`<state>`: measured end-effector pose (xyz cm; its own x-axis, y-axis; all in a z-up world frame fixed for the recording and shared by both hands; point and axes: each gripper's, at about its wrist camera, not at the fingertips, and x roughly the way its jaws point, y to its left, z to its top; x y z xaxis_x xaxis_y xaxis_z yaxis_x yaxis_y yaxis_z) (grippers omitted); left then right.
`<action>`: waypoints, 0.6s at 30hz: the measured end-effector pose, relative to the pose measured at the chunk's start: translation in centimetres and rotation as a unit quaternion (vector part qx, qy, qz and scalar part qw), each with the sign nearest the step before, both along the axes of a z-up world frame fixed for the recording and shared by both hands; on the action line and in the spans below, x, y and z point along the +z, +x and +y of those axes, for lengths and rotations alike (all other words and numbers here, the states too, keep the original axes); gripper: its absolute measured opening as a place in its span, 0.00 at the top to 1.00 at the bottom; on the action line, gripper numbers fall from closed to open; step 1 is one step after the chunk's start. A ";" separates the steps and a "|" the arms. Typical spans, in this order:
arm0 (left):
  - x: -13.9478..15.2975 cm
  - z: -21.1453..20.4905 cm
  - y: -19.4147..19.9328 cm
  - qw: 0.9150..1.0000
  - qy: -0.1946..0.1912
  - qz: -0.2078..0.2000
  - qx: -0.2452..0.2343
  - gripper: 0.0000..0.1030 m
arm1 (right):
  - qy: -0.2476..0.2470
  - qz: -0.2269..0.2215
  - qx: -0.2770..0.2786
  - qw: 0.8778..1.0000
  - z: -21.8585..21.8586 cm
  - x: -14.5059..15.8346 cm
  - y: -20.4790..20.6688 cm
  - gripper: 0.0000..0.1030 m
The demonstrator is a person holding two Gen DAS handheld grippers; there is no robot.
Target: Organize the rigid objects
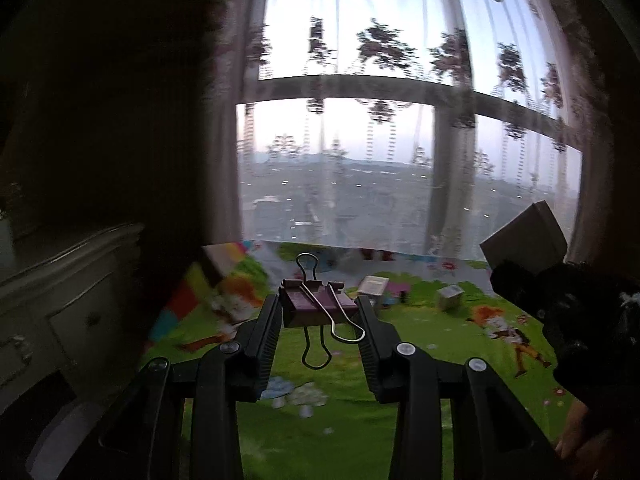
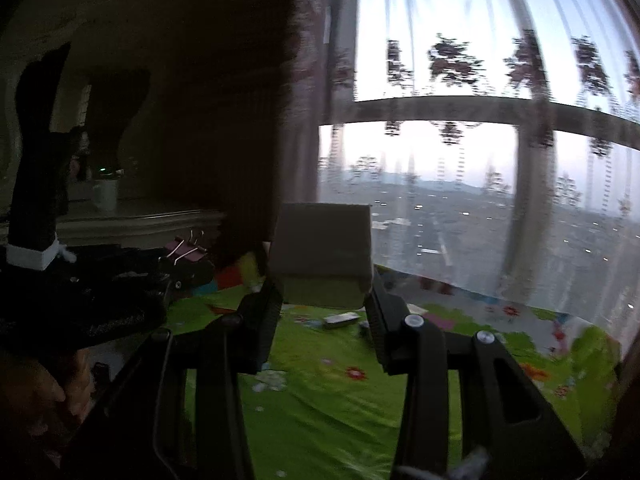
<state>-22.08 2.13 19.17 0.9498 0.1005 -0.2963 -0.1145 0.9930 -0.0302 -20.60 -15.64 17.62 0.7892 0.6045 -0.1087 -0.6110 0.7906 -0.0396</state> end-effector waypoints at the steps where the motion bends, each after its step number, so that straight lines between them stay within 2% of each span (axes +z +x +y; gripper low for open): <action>1: 0.0 0.6 -0.4 1.000 0.000 0.000 0.009 0.63 | -0.001 0.002 0.006 1.000 0.5 0.0 -0.2 0.57; 8: -0.6 4.8 -2.9 0.998 -0.001 0.013 0.060 0.63 | -0.032 -0.008 0.081 0.996 5.5 0.2 -2.3 0.57; 18: -3.6 10.0 -6.2 0.991 -0.025 0.053 0.122 0.63 | -0.084 -0.002 0.178 0.980 11.4 -0.7 -4.8 0.57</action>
